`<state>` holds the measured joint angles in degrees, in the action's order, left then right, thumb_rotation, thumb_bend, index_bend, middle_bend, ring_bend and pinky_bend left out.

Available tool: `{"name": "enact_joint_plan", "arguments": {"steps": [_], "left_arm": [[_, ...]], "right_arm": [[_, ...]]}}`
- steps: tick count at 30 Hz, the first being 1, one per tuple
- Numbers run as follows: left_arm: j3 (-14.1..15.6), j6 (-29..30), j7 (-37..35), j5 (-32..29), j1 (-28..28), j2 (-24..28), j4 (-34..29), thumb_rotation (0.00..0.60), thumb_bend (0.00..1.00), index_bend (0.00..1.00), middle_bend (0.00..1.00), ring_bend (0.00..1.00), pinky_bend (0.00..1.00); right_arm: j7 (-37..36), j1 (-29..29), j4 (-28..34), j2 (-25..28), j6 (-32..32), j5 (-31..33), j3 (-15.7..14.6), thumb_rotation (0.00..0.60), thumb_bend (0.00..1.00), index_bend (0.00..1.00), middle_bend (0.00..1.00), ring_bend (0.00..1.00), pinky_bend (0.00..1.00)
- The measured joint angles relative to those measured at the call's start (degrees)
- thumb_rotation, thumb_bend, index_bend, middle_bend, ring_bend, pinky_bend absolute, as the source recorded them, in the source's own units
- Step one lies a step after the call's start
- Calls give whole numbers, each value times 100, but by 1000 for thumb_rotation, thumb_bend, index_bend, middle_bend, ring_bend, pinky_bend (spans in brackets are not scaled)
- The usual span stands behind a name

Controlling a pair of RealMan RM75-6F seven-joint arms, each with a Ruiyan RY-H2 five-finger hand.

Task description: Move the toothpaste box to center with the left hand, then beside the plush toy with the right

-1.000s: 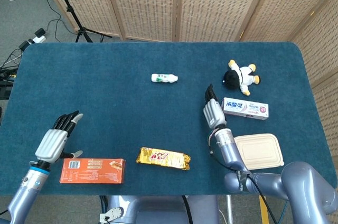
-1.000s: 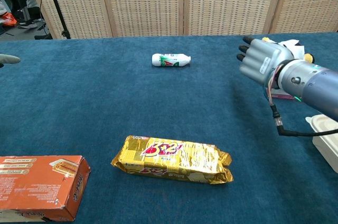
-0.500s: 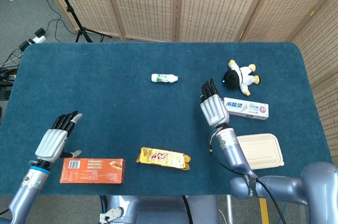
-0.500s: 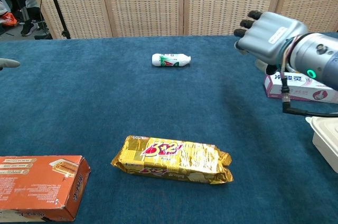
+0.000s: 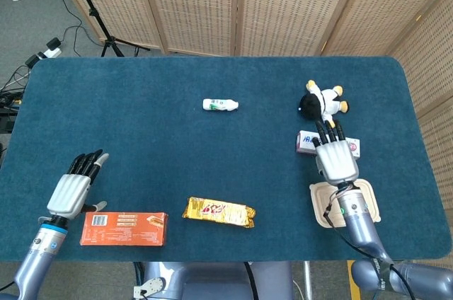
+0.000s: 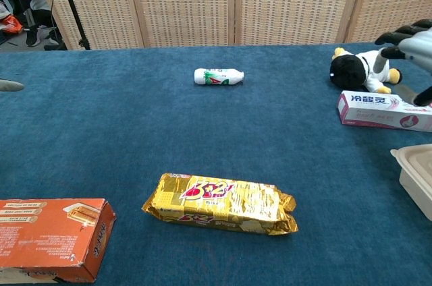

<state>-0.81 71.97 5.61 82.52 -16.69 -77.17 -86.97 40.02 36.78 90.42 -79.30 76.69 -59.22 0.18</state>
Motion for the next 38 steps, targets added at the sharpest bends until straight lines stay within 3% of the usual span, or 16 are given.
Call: {"name": "enact_joint_plan", "arguments": {"steps": [6, 15, 29, 38], "left_arm": [[-12, 156, 237, -26, 76, -16, 29, 600, 0, 0, 0, 0, 0], [48, 534, 437, 55, 308, 85, -10, 600, 0, 0, 0, 0, 0], [109, 1172, 513, 387, 644, 305, -223, 600, 0, 0, 0, 0, 0], [142, 1232, 494, 532, 707, 325, -274, 600, 0, 0, 0, 0, 0]], "right_arm": [[-1558, -849, -92, 240, 525, -845, -266, 600, 557, 278, 56, 0, 7], [-2918, -2011, -494, 358, 1284, -1585, -524, 600, 543, 277, 51, 0, 7], [-3711, -2557, -654, 469, 1491, -2134, -406, 600, 532, 274, 43, 0, 7], [-3568, -2642, -611, 414, 1364, -2358, -295, 600, 532, 274, 43, 0, 7]]}}
